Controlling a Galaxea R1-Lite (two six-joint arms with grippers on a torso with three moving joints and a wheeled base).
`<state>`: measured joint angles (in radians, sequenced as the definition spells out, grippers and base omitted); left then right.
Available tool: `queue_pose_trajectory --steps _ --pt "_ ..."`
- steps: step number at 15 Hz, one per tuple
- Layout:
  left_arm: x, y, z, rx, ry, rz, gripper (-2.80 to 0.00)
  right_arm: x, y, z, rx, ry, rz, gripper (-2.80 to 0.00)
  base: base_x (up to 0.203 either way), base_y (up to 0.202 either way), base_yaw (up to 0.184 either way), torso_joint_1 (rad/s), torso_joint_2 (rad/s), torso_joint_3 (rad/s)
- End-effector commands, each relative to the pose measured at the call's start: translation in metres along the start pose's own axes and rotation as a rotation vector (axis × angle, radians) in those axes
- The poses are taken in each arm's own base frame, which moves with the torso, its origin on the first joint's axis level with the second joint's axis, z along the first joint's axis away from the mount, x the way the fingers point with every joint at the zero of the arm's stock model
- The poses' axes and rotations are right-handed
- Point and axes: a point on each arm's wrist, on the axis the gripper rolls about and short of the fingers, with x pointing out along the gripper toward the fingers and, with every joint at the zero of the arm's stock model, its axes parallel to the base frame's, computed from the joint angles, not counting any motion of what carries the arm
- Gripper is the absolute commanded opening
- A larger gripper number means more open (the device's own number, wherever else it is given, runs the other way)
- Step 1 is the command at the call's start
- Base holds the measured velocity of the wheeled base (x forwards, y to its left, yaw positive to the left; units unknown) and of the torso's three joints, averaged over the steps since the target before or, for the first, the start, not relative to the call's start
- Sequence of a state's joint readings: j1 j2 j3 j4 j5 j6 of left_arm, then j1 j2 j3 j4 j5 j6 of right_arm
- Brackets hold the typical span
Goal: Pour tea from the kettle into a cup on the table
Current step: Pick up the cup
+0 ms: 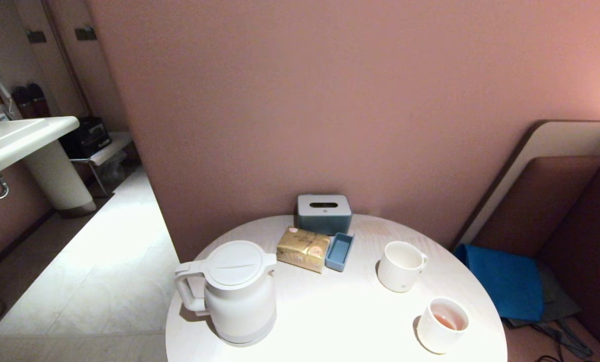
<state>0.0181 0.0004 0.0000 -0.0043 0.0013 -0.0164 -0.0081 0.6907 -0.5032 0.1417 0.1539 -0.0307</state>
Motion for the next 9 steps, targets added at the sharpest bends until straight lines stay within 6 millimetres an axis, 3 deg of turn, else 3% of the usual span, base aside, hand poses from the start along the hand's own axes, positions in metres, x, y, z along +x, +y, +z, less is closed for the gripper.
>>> queue_pose_trajectory --steps 1,4,9 --pt "0.000 0.000 0.000 0.000 -0.001 0.001 -2.80 0.004 0.000 -0.013 -0.044 0.033 0.016 -2.80 0.000 0.000 0.000 0.000 0.00 0.000" --pt "0.000 0.000 0.000 0.000 -0.001 0.001 -2.80 0.003 0.001 -0.020 -0.143 -0.076 0.011 -2.80 0.000 0.000 0.000 0.000 0.00 0.000" --pt "0.000 0.000 0.000 0.000 -0.001 0.001 -2.80 0.006 0.000 -0.023 -0.125 -0.064 0.009 -2.80 0.000 0.000 0.000 0.000 0.00 0.000"
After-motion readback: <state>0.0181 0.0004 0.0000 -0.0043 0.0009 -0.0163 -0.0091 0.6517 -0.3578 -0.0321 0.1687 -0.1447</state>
